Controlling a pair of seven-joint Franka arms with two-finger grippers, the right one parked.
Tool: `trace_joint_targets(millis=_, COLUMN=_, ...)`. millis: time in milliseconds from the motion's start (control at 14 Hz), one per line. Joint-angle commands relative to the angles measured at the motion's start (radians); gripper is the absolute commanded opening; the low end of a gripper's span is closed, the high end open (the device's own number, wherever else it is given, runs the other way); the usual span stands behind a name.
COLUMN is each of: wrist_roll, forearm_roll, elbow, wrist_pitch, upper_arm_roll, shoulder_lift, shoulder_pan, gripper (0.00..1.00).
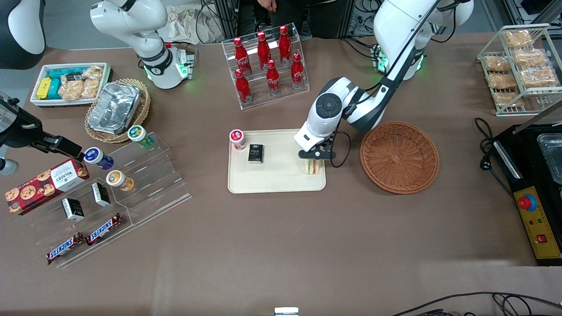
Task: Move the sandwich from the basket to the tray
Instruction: 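Lower the sandwich onto the white tray and open the left gripper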
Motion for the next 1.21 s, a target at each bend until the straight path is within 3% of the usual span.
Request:
trace_joint_targets(millis=0, wrist_roll=-0.033, forearm_roll=0.043, elbow=-0.002, wrist_pitch=0.011, upper_arm_roll=0.035, shoulder_lift=-0.002, shoulder_pan=-0.032, gripper=0.08)
trace_joint_targets(millis=71, wrist_roll=-0.035, forearm_roll=0.048, elbow=0.0, wrist_pitch=0.011, upper_arm_roll=0.035, shoulder_lift=0.0, shoulder_pan=-0.032, gripper=0.71)
trace_joint_targets(millis=143, wrist_roll=-0.033, forearm_roll=0.053, elbow=0.001, wrist_pitch=0.011, upper_arm_roll=0.035, shoulder_lift=0.004, shoulder_pan=-0.032, gripper=0.99)
trace_joint_targets(millis=643, wrist_roll=-0.026, forearm_roll=0.085, elbow=0.033, wrist_pitch=-0.005, upper_arm_roll=0.036, shoulder_lift=-0.014, shoulder_pan=-0.028, gripper=1.0)
trace_joint_targets(millis=929, wrist_roll=-0.023, forearm_roll=0.084, elbow=0.205, wrist_pitch=-0.229, upper_arm_roll=0.044, shoulder_lift=-0.093, shoulder_pan=0.012, gripper=1.0)
trace_joint_targets(millis=1143, wrist_roll=0.018, forearm_roll=0.073, elbow=0.285, wrist_pitch=-0.379, upper_arm_roll=0.036, shoulder_lift=-0.184, shoulder_pan=0.115, gripper=1.0)
